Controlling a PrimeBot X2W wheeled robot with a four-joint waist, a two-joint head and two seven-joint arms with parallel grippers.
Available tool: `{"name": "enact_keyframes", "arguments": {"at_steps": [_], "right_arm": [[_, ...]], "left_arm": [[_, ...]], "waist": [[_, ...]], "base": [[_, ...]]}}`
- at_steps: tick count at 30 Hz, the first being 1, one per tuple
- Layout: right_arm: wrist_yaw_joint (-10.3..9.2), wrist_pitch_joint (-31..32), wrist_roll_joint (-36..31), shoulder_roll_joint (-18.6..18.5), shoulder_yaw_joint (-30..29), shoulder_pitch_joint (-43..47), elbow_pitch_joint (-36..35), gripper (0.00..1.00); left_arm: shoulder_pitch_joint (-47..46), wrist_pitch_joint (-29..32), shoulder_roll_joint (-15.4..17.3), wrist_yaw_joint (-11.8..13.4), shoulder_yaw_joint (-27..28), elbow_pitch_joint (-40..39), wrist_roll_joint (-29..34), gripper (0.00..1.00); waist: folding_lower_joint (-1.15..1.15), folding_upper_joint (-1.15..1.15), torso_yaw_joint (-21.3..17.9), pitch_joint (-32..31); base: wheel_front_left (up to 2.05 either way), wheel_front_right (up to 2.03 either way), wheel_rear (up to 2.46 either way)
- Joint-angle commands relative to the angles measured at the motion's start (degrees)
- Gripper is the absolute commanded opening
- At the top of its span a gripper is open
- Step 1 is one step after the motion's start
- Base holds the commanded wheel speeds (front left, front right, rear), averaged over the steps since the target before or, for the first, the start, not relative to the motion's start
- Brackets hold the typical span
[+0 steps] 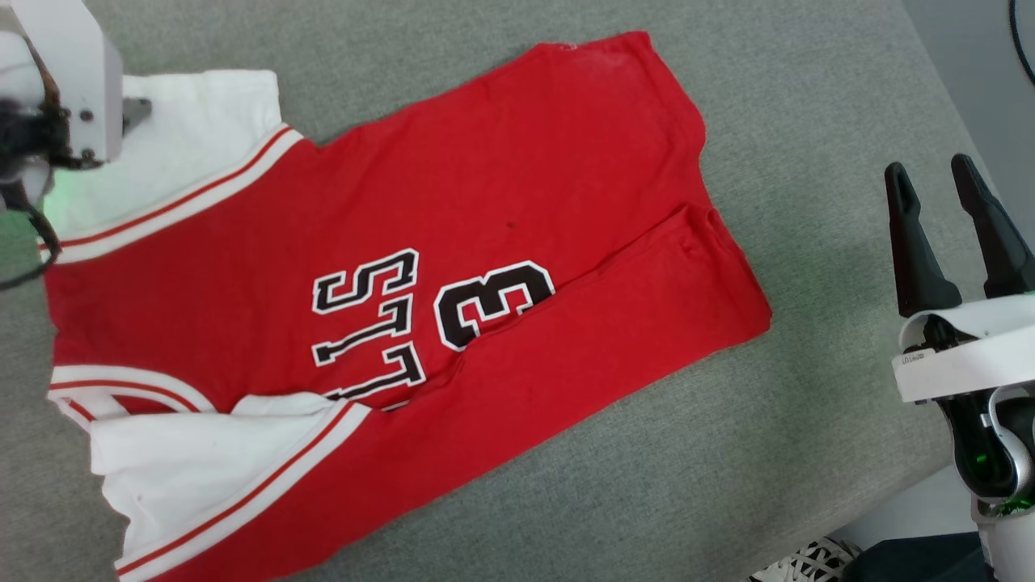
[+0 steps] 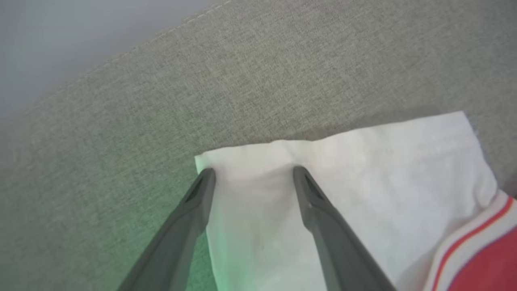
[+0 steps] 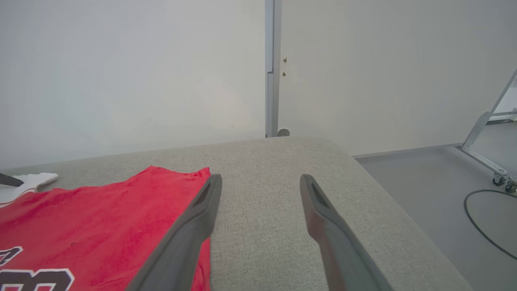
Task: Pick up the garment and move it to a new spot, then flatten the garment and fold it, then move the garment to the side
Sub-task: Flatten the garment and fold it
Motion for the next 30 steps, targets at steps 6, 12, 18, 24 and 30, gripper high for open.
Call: {"name": "enact_keyframes", "arguments": {"at_steps": [6,12,18,24,30], "right_arm": [[-0.09,1.1,0.5,-1.8,2.3,-2.8,-0.9,1.0],[-0.09,5.1,1.4,-5.7,9.2,-10.2,-0.1,1.0],[-0.09,13.7,5.7,-8.8,18.0,-20.7,5.6,1.0],[-0.09,25.8,14.2,-10.9,28.3,-33.7,16.9,1.0],[-0.09,32.5,19.1,-11.8,33.7,-44.2,28.2,1.0]], "left_arm": [[2.8,3.7,-2.2,-2.3,-0.4,0.9,-2.3,0.45],[2.2,4.6,-2.6,-3.3,-0.8,-0.3,-2.9,0.0],[0.6,3.5,-3.8,-3.5,-0.5,-1.3,-3.2,0.0],[-1.1,2.1,-5.7,-3.7,-0.5,-2.7,-3.3,0.0],[-1.8,0.5,-7.2,-3.7,-0.8,-3.6,-3.4,0.0]], "waist": [[0.0,0.0,1.1,1.7],[0.0,0.0,2.0,3.0],[0.0,0.0,3.6,3.8],[0.0,0.0,6.5,5.3],[0.0,0.0,9.3,7.4]], "base": [[0.0,0.0,0.0],[0.0,0.0,0.0],[0.0,0.0,0.0],[0.0,0.0,0.0],[0.0,0.0,0.0]]}}
